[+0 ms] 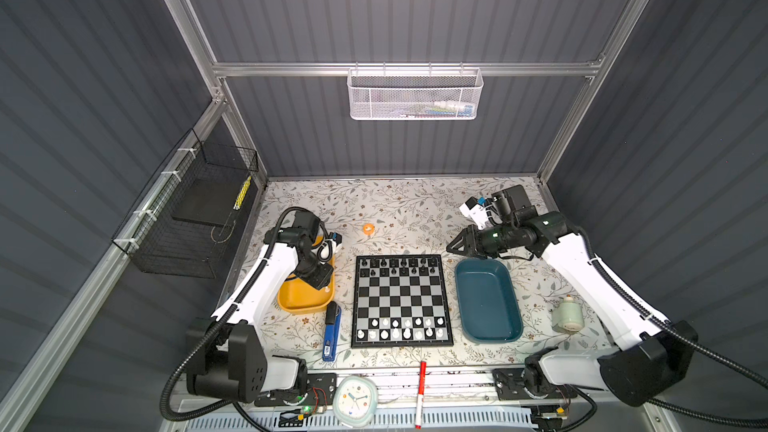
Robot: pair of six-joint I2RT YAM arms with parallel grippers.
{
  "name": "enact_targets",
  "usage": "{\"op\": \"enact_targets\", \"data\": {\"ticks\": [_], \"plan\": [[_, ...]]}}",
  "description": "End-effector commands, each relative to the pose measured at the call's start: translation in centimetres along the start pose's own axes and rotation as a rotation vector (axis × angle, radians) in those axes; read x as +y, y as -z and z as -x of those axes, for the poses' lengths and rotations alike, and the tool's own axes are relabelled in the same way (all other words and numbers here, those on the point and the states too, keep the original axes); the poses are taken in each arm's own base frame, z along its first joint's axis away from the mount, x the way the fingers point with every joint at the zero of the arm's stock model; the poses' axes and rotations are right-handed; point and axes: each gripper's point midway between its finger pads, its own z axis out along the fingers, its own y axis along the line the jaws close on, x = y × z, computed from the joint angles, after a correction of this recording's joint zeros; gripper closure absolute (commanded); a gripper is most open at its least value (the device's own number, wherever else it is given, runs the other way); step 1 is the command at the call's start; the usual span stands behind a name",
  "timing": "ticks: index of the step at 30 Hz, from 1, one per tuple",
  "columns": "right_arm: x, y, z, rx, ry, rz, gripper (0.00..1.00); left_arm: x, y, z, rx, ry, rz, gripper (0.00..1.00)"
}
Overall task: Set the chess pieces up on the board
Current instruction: 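Move the left gripper over the yellow tub while the right arm rises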
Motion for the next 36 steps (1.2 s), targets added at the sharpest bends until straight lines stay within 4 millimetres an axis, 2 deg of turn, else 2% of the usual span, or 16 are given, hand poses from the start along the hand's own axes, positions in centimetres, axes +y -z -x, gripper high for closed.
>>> {"op": "enact_targets", "data": {"ticks": [1,5,9,15,26,36], "plan": [[1.4,0.5,0.8,0.004,0.048,0.033,0.72,0.9,0.6,-0.5,-0.034,0.068,0.014,0.48],[1.4,0.2,1.0,0.021,0.056,0.028,0.72,0.5,-0.6,-1.3,0.006,0.033,-0.034,0.45],[1.4,0.0,1.3,0.021,0.050,0.030,0.72,1.6,-1.6,-1.6,0.004,-0.007,0.001,0.44],[1.0,-0.6,1.6,0.004,0.036,0.037,0.72,2.2,-2.9,-2.4,0.059,0.006,-0.018,0.48],[1.2,-0.8,2.6,0.034,0.031,0.021,0.72,2.5,-5.4,-1.7,0.046,0.013,-0.049,0.50],[0.8,-1.7,3.1,0.040,0.003,0.025,0.73,2.3,-6.2,-0.5,0.022,0.026,-0.094,0.54]]}}
